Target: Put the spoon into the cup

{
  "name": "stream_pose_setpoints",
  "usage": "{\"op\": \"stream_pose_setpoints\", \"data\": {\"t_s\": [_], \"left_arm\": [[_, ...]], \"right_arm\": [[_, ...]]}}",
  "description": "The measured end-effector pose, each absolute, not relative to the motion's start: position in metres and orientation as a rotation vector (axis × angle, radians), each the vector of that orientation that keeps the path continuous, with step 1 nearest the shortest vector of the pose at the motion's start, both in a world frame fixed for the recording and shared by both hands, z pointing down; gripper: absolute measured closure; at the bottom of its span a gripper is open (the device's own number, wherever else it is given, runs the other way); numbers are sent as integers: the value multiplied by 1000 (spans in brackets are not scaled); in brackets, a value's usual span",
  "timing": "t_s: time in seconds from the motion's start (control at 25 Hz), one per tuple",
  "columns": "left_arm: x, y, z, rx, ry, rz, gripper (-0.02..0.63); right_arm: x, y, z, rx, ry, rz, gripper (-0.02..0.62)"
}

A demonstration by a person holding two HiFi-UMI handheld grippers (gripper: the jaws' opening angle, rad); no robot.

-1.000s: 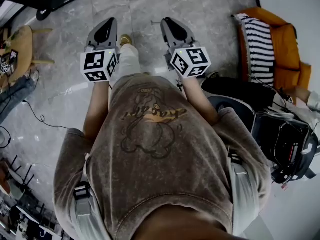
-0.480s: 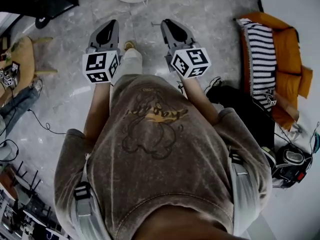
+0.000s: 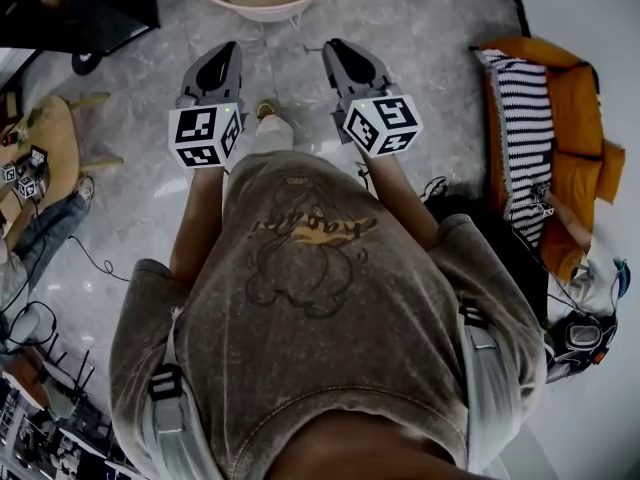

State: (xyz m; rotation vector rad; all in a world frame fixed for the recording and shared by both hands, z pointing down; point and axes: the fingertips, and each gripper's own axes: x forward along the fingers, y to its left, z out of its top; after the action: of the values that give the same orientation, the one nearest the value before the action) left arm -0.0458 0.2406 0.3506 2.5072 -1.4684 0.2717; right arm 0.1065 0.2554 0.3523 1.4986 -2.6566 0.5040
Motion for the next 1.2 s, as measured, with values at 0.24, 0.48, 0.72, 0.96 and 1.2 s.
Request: {"op": "stream_pose_setpoints", "data": {"t_s": [0.24, 0.48, 0.72, 0.96, 1.2], "left_arm": [[-59, 196, 351, 2515, -1437, 274, 588], [-87, 148, 358, 2531, -1390, 283, 588], [-88, 125, 364, 2566, -1335, 288, 588], [-91, 113, 362, 2585, -1310, 279, 588], [-97, 101, 364, 2589, -1286, 270, 588]], "right_arm": [[91, 215, 350, 1517, -2640, 504, 543], [62, 170, 355, 1553, -2615, 509, 543], [60, 153, 359, 1616, -2587, 516, 543], [57, 147, 360, 1639, -2567, 515, 543], [49, 136, 352, 1659, -2559, 489, 543]]}}
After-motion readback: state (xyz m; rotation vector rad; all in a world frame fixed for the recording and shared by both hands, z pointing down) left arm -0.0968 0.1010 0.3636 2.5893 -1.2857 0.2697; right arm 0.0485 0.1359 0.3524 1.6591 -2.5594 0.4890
